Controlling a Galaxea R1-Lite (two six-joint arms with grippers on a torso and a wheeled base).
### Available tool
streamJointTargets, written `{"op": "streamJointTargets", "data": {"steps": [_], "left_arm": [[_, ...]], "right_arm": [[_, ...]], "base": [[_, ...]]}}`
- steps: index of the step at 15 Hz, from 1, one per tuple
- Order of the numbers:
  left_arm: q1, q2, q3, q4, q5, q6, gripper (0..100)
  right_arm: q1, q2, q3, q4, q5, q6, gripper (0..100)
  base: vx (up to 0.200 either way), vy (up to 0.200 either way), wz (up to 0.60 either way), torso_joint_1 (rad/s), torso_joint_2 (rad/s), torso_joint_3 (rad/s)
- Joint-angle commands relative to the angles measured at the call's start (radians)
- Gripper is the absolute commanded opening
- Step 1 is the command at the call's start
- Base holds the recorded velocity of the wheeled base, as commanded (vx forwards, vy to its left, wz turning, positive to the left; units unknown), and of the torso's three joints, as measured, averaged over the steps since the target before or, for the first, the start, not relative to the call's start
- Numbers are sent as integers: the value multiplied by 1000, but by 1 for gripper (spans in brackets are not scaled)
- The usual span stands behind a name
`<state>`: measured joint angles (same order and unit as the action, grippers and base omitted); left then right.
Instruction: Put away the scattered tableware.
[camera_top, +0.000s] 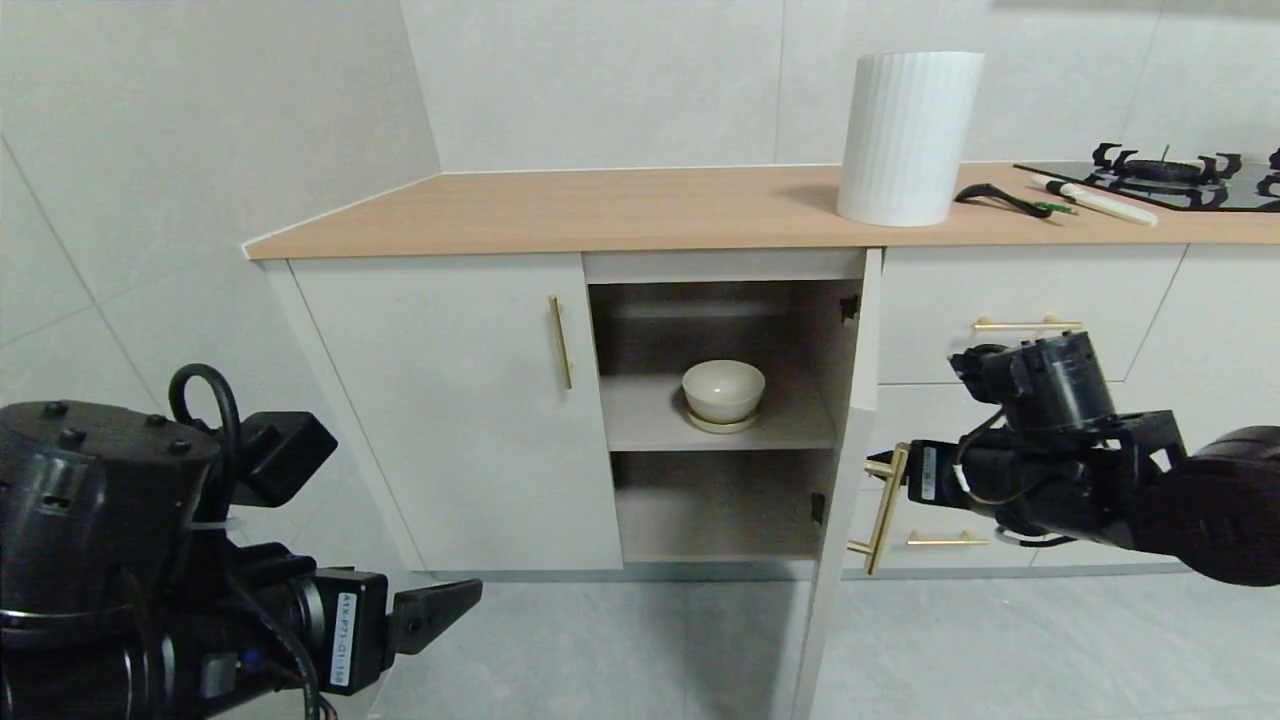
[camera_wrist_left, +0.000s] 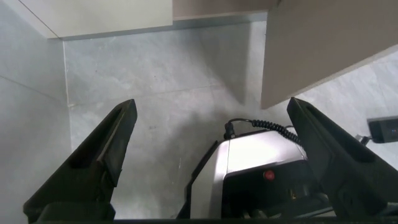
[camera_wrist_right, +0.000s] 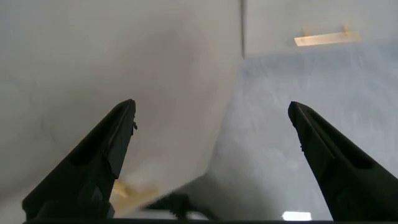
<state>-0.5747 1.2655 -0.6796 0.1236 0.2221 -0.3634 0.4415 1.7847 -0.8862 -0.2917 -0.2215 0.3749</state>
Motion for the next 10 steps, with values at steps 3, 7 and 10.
{"op": "streamJointTargets", "data": {"steps": [3, 7, 10], "left_arm": [[1, 5, 3, -2, 0, 0, 100], [-1, 8, 3, -15, -1, 1, 100], [-1, 9, 23, -41, -1, 26, 100]], "right_arm": [[62, 171, -162, -7, -9, -47, 100], [88, 257, -195, -50, -16, -40, 100], [72, 325, -197, -187, -19, -34, 100]], "base": [[0, 0, 0, 0, 0, 0], [0, 0, 0, 0, 0, 0], [0, 0, 0, 0, 0, 0]]}}
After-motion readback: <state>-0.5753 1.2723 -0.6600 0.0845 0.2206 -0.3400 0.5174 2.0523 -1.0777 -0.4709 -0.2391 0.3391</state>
